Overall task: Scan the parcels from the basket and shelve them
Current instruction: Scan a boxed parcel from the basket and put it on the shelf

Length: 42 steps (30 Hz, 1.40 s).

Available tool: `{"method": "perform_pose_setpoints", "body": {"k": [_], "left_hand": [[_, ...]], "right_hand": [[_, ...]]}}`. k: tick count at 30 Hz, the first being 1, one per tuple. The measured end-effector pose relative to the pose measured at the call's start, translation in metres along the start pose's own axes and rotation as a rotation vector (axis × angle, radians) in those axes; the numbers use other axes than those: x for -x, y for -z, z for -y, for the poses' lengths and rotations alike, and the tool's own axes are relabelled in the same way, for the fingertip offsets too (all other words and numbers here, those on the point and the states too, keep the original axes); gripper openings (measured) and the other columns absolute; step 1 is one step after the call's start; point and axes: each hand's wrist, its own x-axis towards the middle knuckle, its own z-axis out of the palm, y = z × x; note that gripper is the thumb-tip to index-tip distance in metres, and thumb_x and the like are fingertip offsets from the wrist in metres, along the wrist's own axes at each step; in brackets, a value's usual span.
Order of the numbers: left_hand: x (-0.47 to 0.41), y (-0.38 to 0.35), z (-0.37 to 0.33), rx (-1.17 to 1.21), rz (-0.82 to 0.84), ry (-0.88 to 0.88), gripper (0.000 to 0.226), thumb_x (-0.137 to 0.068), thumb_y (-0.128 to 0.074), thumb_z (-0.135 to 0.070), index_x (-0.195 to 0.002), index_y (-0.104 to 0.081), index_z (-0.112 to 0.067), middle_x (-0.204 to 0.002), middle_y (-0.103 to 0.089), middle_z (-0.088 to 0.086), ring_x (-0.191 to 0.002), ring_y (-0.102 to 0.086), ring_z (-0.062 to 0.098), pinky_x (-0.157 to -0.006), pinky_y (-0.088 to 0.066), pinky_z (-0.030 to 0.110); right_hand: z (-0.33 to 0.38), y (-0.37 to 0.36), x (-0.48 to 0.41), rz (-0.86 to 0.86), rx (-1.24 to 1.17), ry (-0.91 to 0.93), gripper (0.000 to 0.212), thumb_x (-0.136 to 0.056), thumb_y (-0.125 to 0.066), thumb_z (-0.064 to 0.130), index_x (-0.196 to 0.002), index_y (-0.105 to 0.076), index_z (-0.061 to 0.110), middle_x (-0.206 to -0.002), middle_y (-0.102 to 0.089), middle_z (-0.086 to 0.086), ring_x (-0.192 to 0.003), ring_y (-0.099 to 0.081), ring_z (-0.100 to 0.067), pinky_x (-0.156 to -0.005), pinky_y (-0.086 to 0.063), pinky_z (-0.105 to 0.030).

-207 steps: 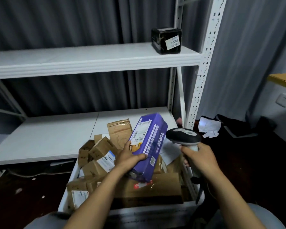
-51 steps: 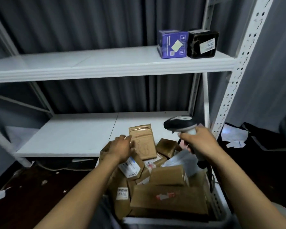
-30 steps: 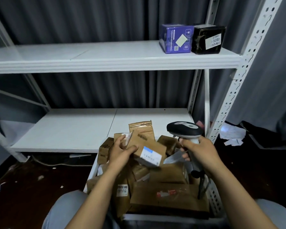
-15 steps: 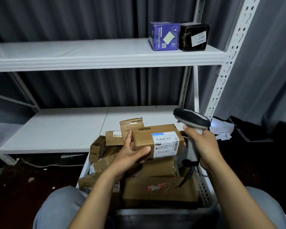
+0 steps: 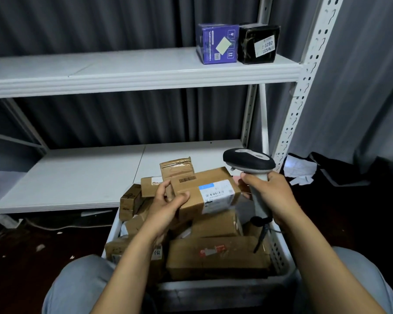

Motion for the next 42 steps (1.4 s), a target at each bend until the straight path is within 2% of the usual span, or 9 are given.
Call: {"method": "perform_pose_setpoints", "body": {"k": [3,8,12,21,27,31,36,39,42], "left_hand": [[-0.004,0.006,0.003,-0.049,-0.163,-0.117,0.051,-0.08,-0.075,-0.015,-0.104,-0.046,-0.049,-0.118,-0.063,0.002,-0.107,-0.062,0.024,-0.093,-0.052,0.047],[-0.004,0.016,0.004,-0.137,-0.322,-0.281,0.055,-0.079,-0.076,-0.012,-0.115,-0.042,-0.038,-0.123,-0.058,0.002,-0.113,-0.056,0.02,-0.078,-0.047,0.023],[-0.008,0.022,0.007,-0.122,-0.338,-0.304,0.058,-0.079,-0.077,-0.014,-0.115,-0.041,-0.042,-0.129,-0.055,0.004,-0.119,-0.054,0.023,-0.095,-0.049,0.043],[-0.008,0.022,0.008,-0.135,-0.313,-0.328,0.06,-0.079,-0.077,-0.017,-0.118,-0.04,-0.044,-0.131,-0.054,0.001,-0.12,-0.053,0.023,-0.096,-0.05,0.045],[-0.007,0.018,0.005,-0.149,-0.295,-0.364,0.059,-0.08,-0.076,-0.018,-0.123,-0.041,-0.038,-0.131,-0.055,0.001,-0.113,-0.057,0.017,-0.072,-0.047,0.018],[-0.006,0.008,-0.006,-0.136,-0.288,-0.358,0.055,-0.083,-0.073,-0.025,-0.125,-0.04,-0.034,-0.119,-0.058,-0.004,-0.09,-0.058,0.0,-0.058,-0.048,0.01],[-0.017,-0.012,-0.031,-0.045,-0.21,-0.297,0.063,-0.071,-0.076,-0.052,-0.121,-0.039,-0.041,-0.124,-0.055,-0.003,-0.113,-0.057,0.02,-0.095,-0.052,0.045],[-0.028,-0.038,-0.056,0.016,-0.117,-0.275,0.078,-0.06,-0.077,-0.063,-0.124,-0.039,-0.04,-0.125,-0.057,-0.003,-0.113,-0.06,0.02,-0.096,-0.051,0.048],[-0.041,-0.065,-0.081,0.077,-0.03,-0.276,0.065,-0.068,-0.075,-0.056,-0.122,-0.042,-0.04,-0.125,-0.061,0.0,-0.107,-0.064,0.021,-0.09,-0.055,0.046]], "right_hand": [[0.003,0.003,0.001,0.032,0.122,-0.009,0.013,-0.088,-0.069,0.012,-0.09,-0.067,0.0,-0.065,-0.067,-0.011,-0.057,-0.064,-0.022,-0.051,-0.055,-0.026],[0.009,0.015,0.005,0.092,0.299,-0.011,0.012,-0.085,-0.071,0.017,-0.085,-0.065,0.006,-0.055,-0.06,-0.006,-0.048,-0.053,-0.022,-0.047,-0.046,-0.029],[0.018,0.019,0.011,0.149,0.373,0.026,0.01,-0.085,-0.071,0.016,-0.08,-0.064,0.01,-0.052,-0.058,-0.004,-0.048,-0.052,-0.022,-0.049,-0.046,-0.033],[0.033,0.022,0.021,0.135,0.473,0.056,0.018,-0.087,-0.069,0.016,-0.073,-0.06,0.008,-0.041,-0.055,0.002,-0.036,-0.048,-0.012,-0.041,-0.043,-0.018],[0.038,0.025,0.023,0.133,0.48,0.069,0.023,-0.087,-0.07,0.019,-0.07,-0.059,0.01,-0.04,-0.055,0.004,-0.035,-0.048,-0.009,-0.038,-0.04,-0.013],[0.039,0.03,0.021,0.102,0.412,0.092,0.023,-0.086,-0.069,0.016,-0.066,-0.059,0.011,-0.041,-0.055,0.001,-0.036,-0.048,-0.012,-0.04,-0.041,-0.018],[0.042,0.031,0.008,0.011,0.193,0.095,0.013,-0.086,-0.071,0.015,-0.084,-0.066,0.002,-0.057,-0.065,-0.012,-0.045,-0.053,-0.021,-0.046,-0.046,-0.026],[0.054,0.031,-0.005,-0.019,0.03,0.108,0.013,-0.087,-0.07,0.015,-0.09,-0.067,0.002,-0.062,-0.065,-0.011,-0.048,-0.059,-0.02,-0.046,-0.047,-0.027],[0.071,0.033,-0.022,-0.065,-0.045,0.156,0.005,-0.088,-0.068,0.014,-0.091,-0.066,0.01,-0.066,-0.068,-0.004,-0.052,-0.065,-0.017,-0.05,-0.053,-0.027]]}}
